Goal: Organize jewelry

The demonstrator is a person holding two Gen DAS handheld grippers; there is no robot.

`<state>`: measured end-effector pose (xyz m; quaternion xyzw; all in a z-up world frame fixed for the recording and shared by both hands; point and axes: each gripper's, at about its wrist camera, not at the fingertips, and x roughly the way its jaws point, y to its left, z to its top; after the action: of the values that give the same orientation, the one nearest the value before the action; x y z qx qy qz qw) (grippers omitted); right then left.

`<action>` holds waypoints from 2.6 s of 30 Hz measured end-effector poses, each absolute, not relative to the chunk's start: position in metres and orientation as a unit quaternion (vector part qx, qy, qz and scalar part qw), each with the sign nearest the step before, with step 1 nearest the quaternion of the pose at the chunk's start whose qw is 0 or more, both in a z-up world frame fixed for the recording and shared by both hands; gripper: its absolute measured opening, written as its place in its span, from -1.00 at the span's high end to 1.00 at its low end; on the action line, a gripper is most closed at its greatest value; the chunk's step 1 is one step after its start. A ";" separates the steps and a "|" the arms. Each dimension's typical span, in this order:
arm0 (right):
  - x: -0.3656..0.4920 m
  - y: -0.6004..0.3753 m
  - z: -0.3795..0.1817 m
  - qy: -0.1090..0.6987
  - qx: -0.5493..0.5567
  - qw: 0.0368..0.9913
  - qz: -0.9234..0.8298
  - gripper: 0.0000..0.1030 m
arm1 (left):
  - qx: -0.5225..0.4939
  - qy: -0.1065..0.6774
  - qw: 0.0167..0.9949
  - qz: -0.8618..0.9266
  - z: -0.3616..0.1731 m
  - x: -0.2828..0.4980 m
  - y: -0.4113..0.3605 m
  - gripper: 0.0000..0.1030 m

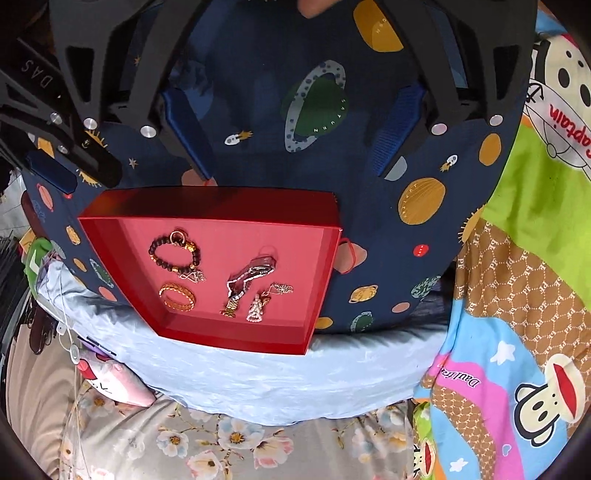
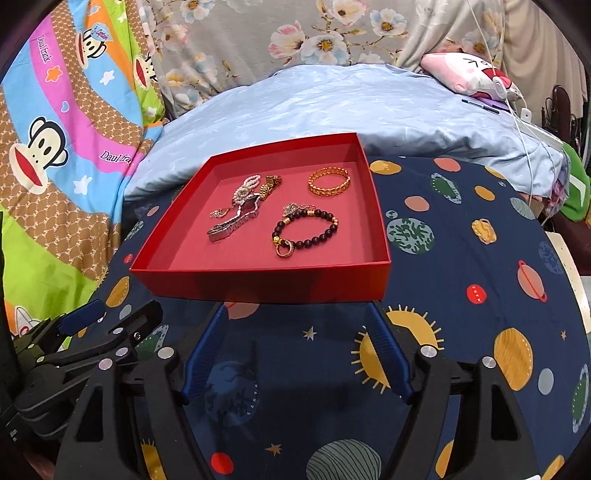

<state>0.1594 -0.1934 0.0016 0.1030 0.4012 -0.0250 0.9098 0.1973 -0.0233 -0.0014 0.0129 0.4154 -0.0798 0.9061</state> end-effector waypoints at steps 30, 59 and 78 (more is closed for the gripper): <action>0.159 -0.195 0.016 0.389 0.098 0.915 -0.049 -0.52 | 0.015 0.415 0.908 -0.051 0.012 0.197 -0.029 -0.67; 0.158 -0.196 0.017 0.387 0.093 0.915 -0.056 -0.52 | 0.018 0.423 0.905 -0.045 0.011 0.199 -0.029 -0.67; 0.158 -0.198 0.017 0.387 0.091 0.916 -0.058 -0.52 | 0.025 0.423 0.905 -0.043 0.010 0.201 -0.029 -0.67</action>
<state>0.1578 -0.1985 0.0175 0.0907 0.3870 -0.0579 0.9158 0.2007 -0.0290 0.0103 0.0250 0.4232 -0.0430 0.9047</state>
